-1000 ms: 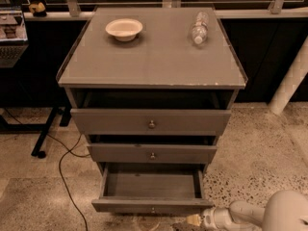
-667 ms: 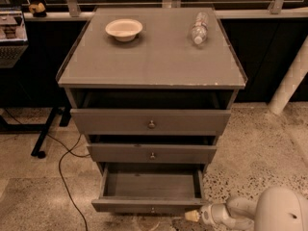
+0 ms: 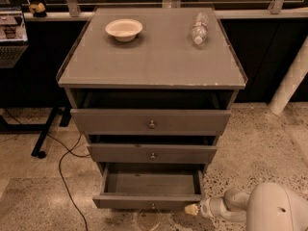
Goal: Close bottom drawer
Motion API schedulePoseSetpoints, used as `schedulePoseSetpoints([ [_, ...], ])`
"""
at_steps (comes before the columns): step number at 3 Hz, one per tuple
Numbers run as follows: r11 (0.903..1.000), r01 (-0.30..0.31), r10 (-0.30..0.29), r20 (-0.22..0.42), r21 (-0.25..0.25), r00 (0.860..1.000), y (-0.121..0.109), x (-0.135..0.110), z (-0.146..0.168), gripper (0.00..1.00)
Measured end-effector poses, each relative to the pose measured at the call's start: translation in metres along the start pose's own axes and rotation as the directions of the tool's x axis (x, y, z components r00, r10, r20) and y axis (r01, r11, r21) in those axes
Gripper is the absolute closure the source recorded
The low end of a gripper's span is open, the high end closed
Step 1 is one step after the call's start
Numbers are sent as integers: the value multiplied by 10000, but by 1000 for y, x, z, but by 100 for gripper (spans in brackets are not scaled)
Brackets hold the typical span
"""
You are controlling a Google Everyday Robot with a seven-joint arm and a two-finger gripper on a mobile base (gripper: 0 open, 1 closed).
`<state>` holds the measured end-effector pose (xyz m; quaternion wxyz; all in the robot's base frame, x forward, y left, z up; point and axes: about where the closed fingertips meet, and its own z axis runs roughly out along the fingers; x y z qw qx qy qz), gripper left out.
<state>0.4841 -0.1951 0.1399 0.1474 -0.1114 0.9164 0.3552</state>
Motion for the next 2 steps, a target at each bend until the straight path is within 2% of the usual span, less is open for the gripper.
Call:
schedulePoseSetpoints([
  [2, 9999, 40, -43, 149, 151, 9999, -13, -18, -2, 100],
])
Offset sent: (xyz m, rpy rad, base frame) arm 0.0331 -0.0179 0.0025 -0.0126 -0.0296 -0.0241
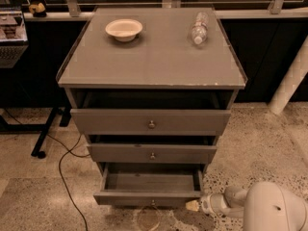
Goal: Close bottom drawer
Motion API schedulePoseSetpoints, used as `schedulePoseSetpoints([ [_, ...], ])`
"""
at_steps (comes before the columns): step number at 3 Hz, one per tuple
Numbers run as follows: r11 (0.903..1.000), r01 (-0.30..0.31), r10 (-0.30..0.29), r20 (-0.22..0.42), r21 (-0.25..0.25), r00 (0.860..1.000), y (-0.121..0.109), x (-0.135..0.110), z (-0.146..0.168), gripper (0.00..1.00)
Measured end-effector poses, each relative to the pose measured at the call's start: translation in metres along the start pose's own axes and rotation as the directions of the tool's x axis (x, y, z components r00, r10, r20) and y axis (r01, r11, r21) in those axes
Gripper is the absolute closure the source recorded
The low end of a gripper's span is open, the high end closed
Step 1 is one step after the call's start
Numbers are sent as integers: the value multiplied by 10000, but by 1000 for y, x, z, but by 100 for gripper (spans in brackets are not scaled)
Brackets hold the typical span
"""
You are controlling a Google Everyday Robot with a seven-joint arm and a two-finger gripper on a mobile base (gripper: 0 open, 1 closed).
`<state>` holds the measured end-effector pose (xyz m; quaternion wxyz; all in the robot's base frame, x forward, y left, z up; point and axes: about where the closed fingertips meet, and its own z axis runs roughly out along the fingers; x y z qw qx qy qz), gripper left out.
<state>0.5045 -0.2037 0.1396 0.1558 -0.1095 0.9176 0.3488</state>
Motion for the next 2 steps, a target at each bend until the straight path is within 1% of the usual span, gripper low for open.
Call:
schedulePoseSetpoints([
  [1, 10000, 17, -19, -136, -98, 9999, -4, -9, 6, 100],
  [2, 9997, 158, -164, -389, -162, 9991, -8, -30, 20, 100],
])
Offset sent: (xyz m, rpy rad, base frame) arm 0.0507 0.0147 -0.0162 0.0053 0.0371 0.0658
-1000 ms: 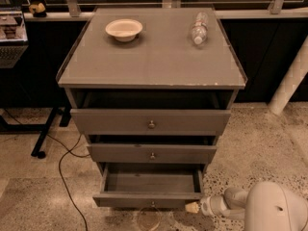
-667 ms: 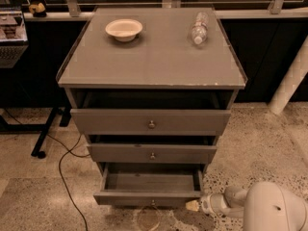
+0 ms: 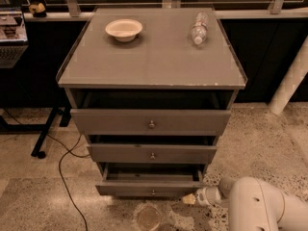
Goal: Close bottom drawer
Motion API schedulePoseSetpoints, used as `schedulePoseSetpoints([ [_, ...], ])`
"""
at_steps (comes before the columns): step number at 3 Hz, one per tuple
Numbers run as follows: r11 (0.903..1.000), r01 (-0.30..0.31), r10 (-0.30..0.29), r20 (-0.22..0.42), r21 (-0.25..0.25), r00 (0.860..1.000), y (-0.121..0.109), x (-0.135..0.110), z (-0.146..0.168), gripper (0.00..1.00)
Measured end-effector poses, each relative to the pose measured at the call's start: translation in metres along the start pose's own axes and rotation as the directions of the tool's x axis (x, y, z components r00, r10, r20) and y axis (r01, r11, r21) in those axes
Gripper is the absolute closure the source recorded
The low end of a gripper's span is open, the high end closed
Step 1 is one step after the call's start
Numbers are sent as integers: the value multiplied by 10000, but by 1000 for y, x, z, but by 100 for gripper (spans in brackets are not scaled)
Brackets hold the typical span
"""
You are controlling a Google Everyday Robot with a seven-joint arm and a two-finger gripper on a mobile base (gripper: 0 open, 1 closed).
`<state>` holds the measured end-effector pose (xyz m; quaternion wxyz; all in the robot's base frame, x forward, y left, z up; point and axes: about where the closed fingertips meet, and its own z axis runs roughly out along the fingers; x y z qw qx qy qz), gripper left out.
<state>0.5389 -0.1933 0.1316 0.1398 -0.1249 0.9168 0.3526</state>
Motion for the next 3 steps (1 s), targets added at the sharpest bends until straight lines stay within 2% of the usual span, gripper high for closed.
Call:
schedulePoseSetpoints([
  [2, 9999, -104, 102, 176, 93, 9998, -4, -1, 2, 100],
  [3, 9991, 41, -69, 648, 423, 9979, -13, -22, -3, 100],
])
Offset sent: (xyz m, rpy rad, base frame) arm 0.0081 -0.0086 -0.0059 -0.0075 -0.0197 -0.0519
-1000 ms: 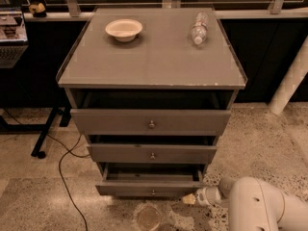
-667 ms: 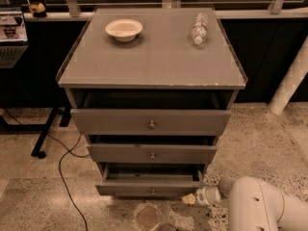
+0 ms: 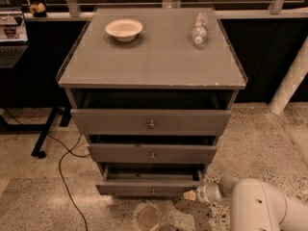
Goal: Close bottom drawer
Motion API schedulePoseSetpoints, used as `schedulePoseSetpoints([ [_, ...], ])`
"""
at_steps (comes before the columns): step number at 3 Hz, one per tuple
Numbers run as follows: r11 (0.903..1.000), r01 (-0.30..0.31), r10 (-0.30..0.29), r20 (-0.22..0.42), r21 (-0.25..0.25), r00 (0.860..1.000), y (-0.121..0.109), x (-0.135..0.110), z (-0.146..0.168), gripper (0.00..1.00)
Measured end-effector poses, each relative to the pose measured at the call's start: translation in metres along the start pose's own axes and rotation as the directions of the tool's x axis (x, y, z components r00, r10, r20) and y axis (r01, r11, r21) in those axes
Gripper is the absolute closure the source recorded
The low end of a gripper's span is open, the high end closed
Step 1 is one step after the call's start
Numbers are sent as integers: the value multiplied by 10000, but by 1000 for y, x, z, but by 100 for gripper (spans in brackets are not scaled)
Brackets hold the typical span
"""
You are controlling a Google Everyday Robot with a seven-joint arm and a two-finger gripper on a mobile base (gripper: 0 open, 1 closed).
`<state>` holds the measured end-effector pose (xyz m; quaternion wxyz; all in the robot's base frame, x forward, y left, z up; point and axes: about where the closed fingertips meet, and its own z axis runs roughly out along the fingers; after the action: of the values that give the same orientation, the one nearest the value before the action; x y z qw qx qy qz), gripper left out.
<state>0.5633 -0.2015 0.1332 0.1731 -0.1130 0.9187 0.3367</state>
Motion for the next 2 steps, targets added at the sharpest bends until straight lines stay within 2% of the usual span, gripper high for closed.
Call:
schedulePoseSetpoints([
  [1, 9997, 179, -183, 302, 147, 9994, -1, -13, -5, 100],
  [2, 9975, 600, -626, 738, 380, 9953, -3, -51, -10, 100],
])
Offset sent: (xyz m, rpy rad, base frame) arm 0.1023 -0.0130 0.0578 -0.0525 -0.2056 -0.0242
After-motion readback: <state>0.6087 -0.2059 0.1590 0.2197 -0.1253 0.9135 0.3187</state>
